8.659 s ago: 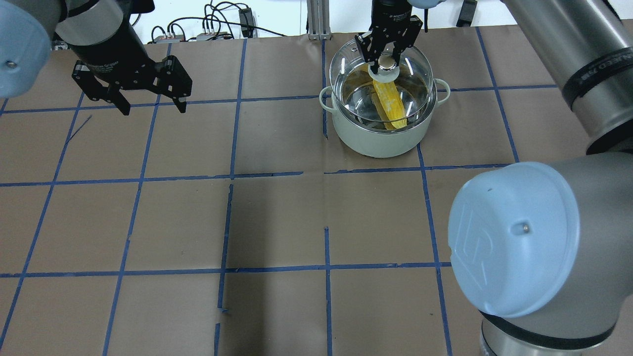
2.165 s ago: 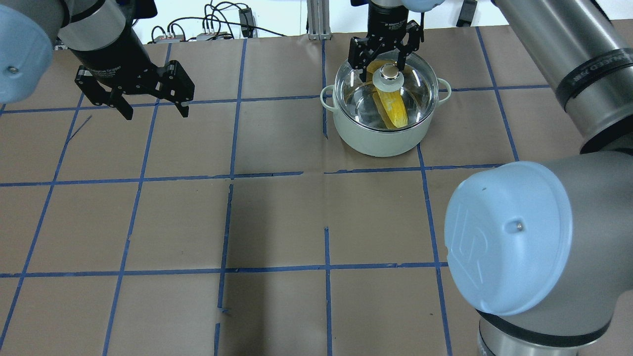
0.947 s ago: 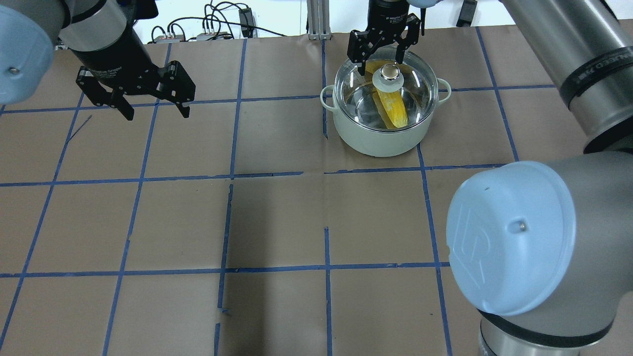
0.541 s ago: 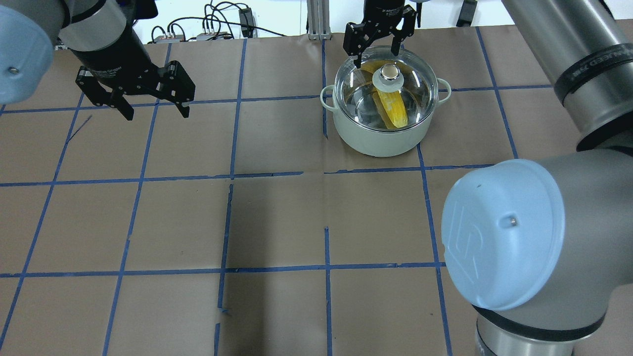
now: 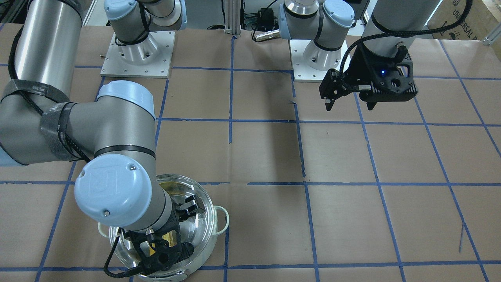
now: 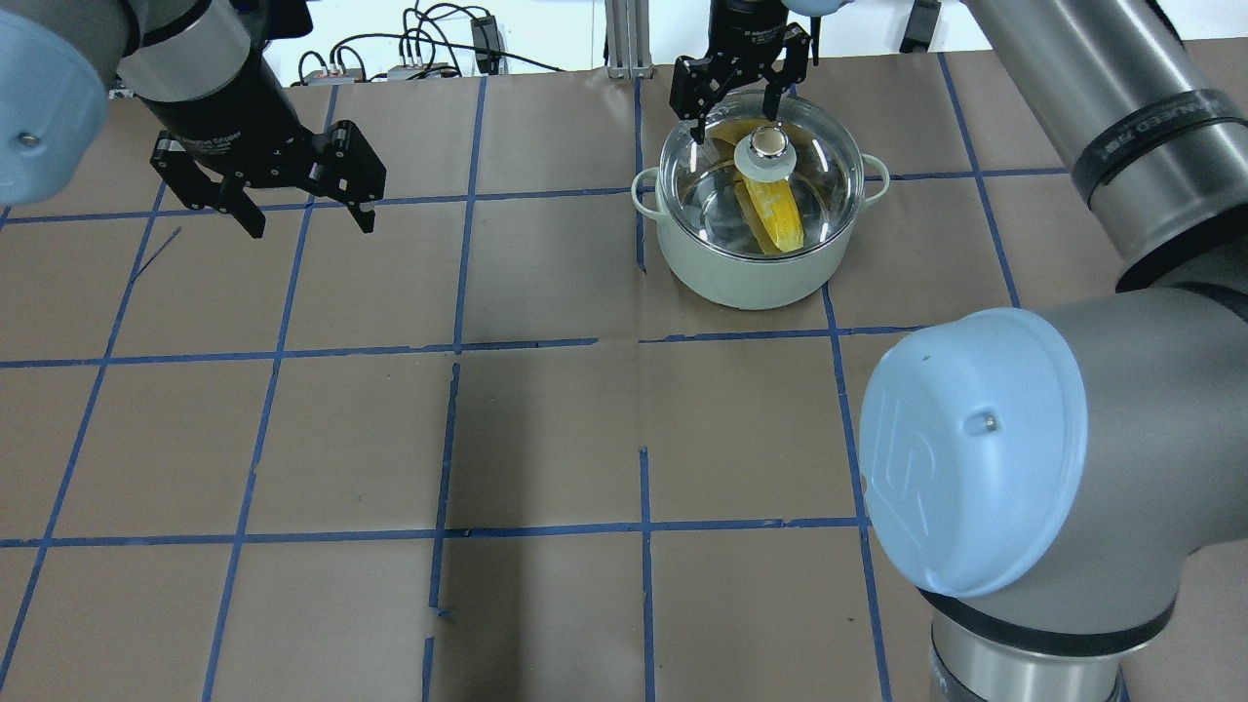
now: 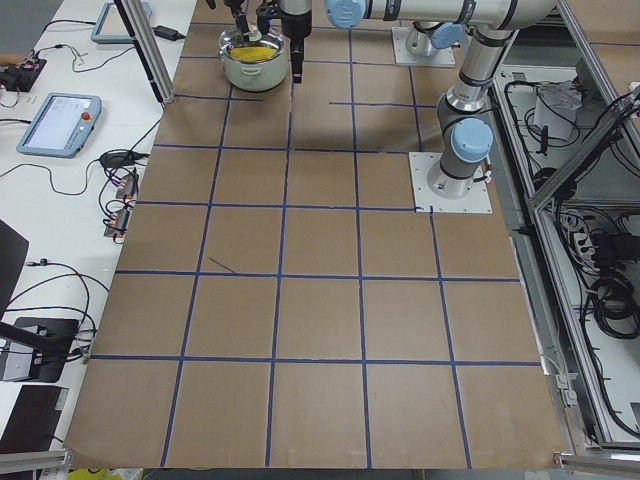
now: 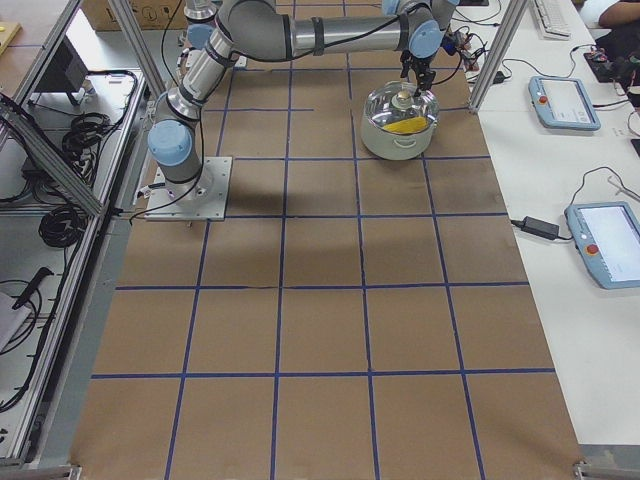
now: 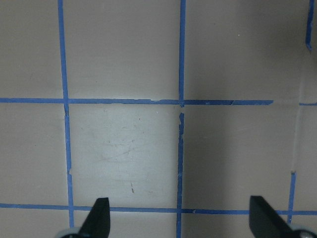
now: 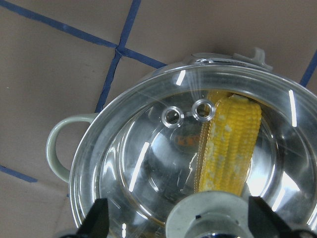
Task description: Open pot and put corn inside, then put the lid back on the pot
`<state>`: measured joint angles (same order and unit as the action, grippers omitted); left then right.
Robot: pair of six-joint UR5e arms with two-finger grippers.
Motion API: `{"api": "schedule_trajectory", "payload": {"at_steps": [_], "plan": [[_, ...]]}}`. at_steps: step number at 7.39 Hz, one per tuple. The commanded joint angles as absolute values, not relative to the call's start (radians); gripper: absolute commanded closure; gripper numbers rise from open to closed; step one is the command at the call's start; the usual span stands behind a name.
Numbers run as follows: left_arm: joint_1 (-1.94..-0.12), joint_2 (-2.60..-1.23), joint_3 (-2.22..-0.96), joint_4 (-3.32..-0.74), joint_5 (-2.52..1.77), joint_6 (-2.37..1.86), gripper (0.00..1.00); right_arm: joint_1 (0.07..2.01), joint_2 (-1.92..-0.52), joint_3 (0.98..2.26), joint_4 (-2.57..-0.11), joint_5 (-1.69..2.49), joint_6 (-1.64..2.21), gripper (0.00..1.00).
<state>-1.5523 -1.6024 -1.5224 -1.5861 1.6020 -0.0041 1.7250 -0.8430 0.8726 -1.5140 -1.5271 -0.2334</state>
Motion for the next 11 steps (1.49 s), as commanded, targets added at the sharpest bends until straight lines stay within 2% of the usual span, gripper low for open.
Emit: {"api": "schedule_trajectory", "payload": {"at_steps": [1, 11], "plan": [[-1.552, -1.603, -1.523, -1.586, 1.603, -0.003, 0.00, 1.726, -0.844, 0.871, -1.516, -1.526, -0.233, 0.01], [-1.552, -1.601, -1.523, -1.586, 1.601, -0.005, 0.00, 1.723, -0.845, 0.885, -1.497, -1.499, -0.225, 0.02]]}}
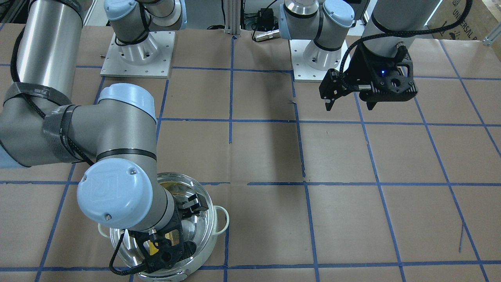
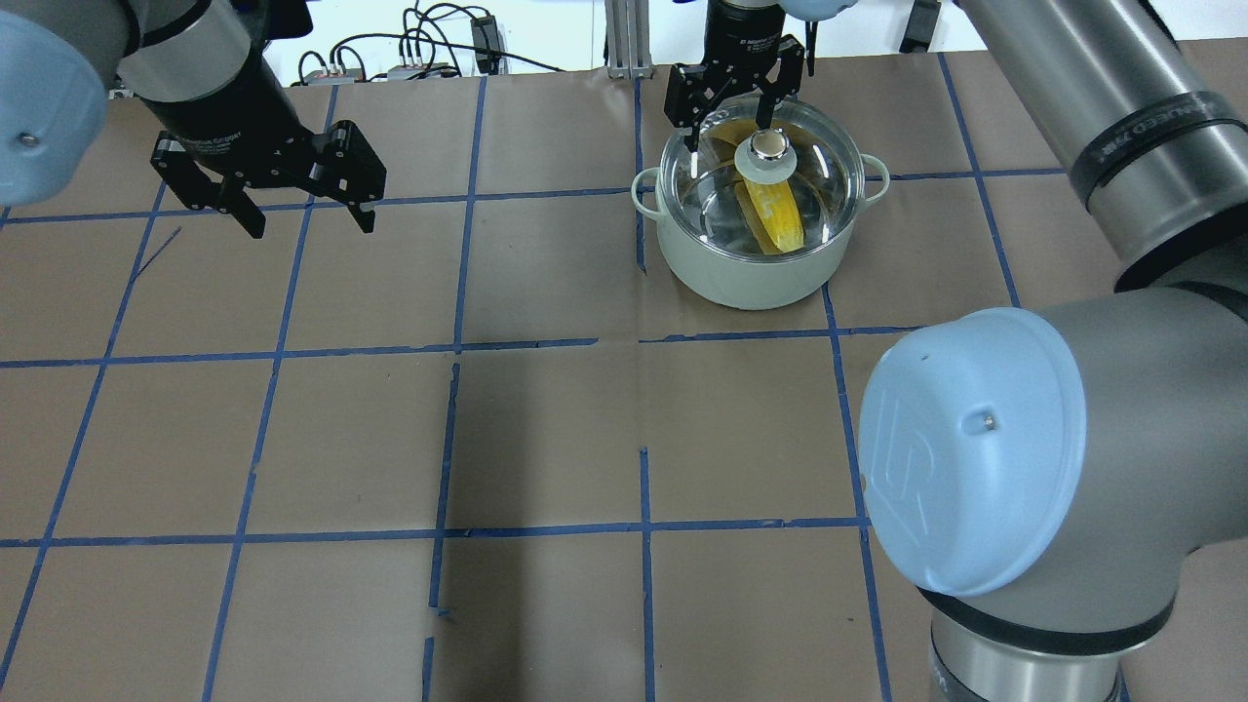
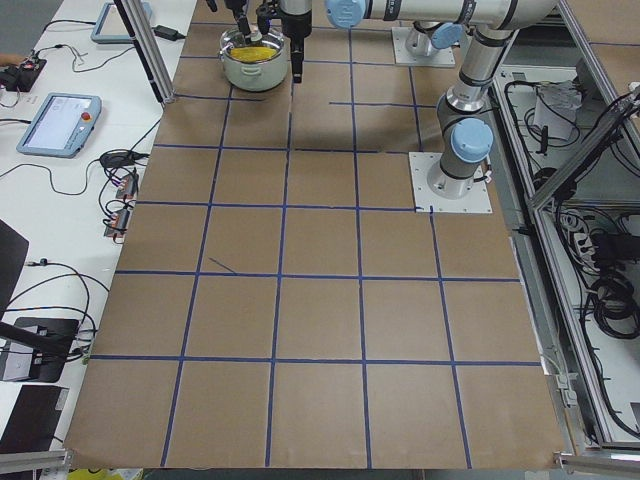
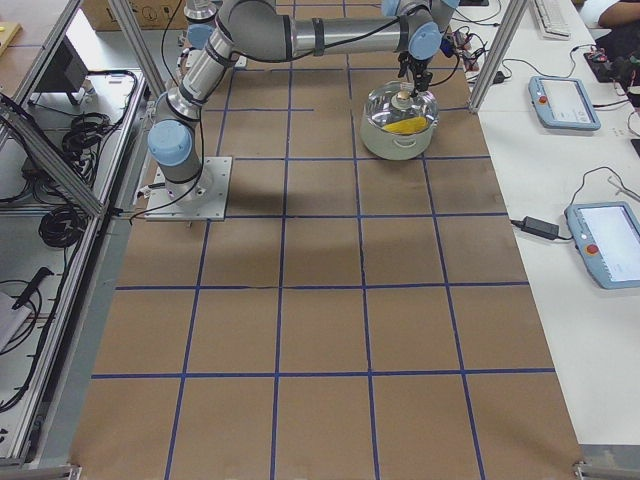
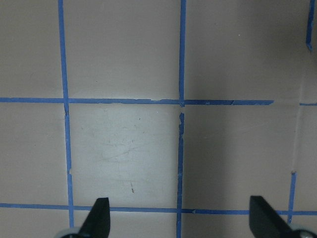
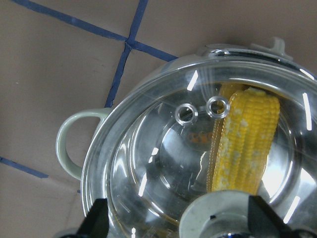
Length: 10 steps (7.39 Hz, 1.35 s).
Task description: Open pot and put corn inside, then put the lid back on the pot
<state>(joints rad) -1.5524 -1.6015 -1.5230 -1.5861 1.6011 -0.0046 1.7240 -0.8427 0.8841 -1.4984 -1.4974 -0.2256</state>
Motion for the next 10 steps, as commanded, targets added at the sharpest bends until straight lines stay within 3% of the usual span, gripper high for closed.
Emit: {"api": "schedule_trajectory", "payload": {"at_steps": [1, 4, 7, 10], "plan": [[-1.552, -1.601, -1.522, -1.586, 1.601, -0.005, 0.00, 1.724, -0.844, 0.882, -1.499, -1.499, -0.227, 0.01], [-1.552, -1.601, -1.523, -1.586, 1.603, -0.005, 0.00, 1.721, -0.870, 0.864, -1.493, -1.502, -0.230, 0.01], [-1.552, -1.601, -1.523, -1.586, 1.603, -0.005, 0.00, 1.686, -1.030, 0.913, -1.318, -1.514, -0.226, 0.04], [-1.552, -1.601, -1.522, -1.586, 1.603, -0.005, 0.00, 1.687, -1.216, 1.136, -1.296, -1.517, -0.207, 0.07]]}}
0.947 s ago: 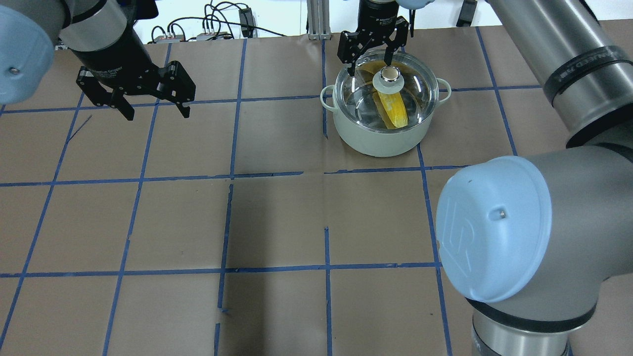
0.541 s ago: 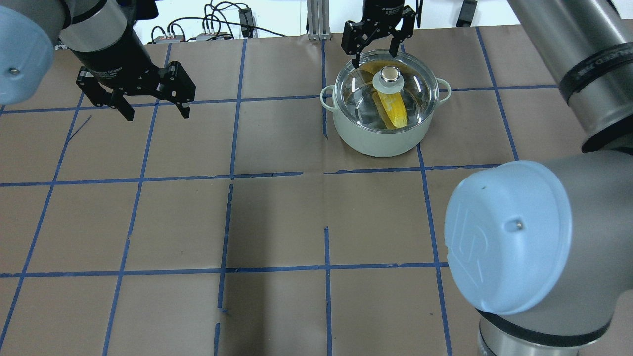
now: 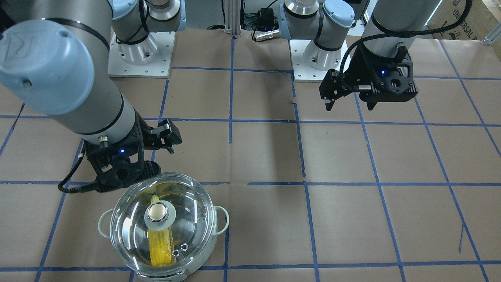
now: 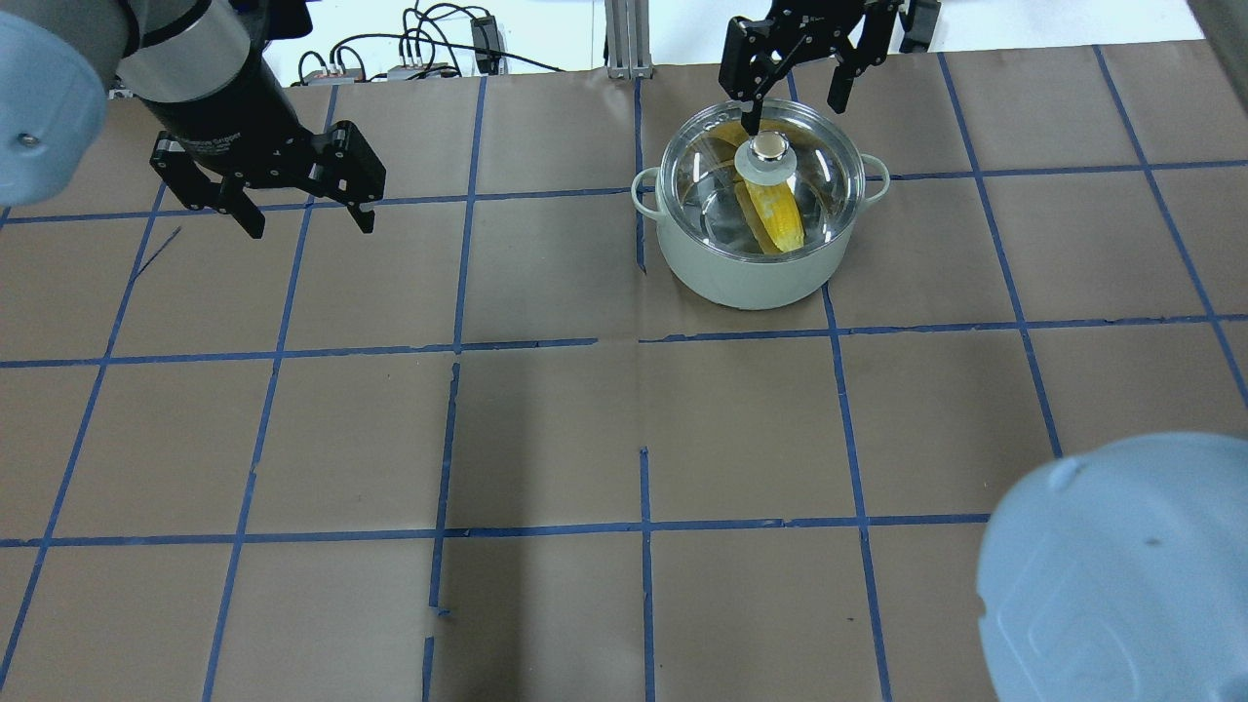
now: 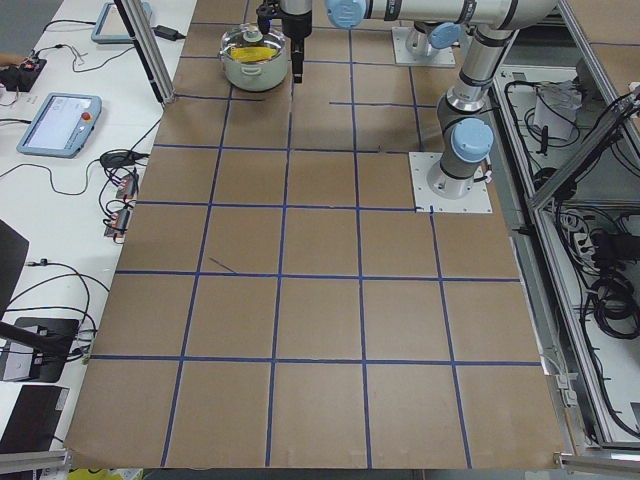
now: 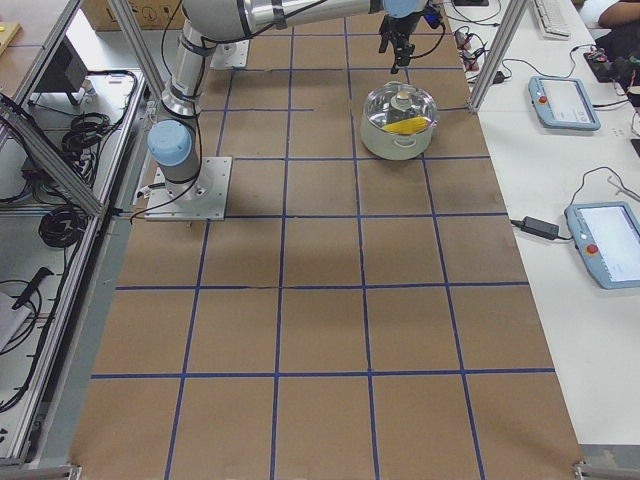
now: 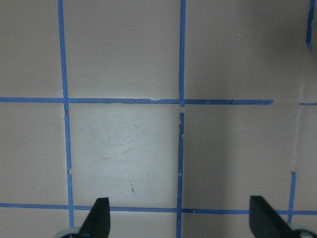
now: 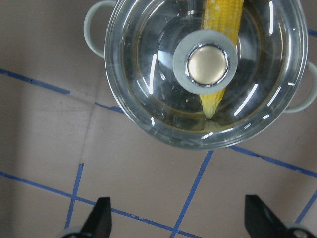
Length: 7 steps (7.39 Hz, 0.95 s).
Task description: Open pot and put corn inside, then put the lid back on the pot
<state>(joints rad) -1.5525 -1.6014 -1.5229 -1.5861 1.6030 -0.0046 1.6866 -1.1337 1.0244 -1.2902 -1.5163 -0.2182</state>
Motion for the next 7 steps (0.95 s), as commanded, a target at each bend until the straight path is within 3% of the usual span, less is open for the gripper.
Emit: {"api": "schedule_trajectory", "payload": {"at_steps": [1, 3, 7], "plan": [[-1.552, -1.601, -1.523, -1.586, 1.603, -0.005, 0.00, 1.683, -1.289, 1.255, -1.378, -1.519, -0.207, 0.05], [-1.557, -1.609, -1.522, -1.586, 1.598, -0.017, 0.00, 1.645, -1.354, 1.383, -1.555, -1.531, -0.218, 0.00], [-1.557, -1.600, -1.523, -1.586, 1.601, -0.018, 0.00, 1.635, -1.413, 1.468, -1.586, -1.529, -0.210, 0.01]]}}
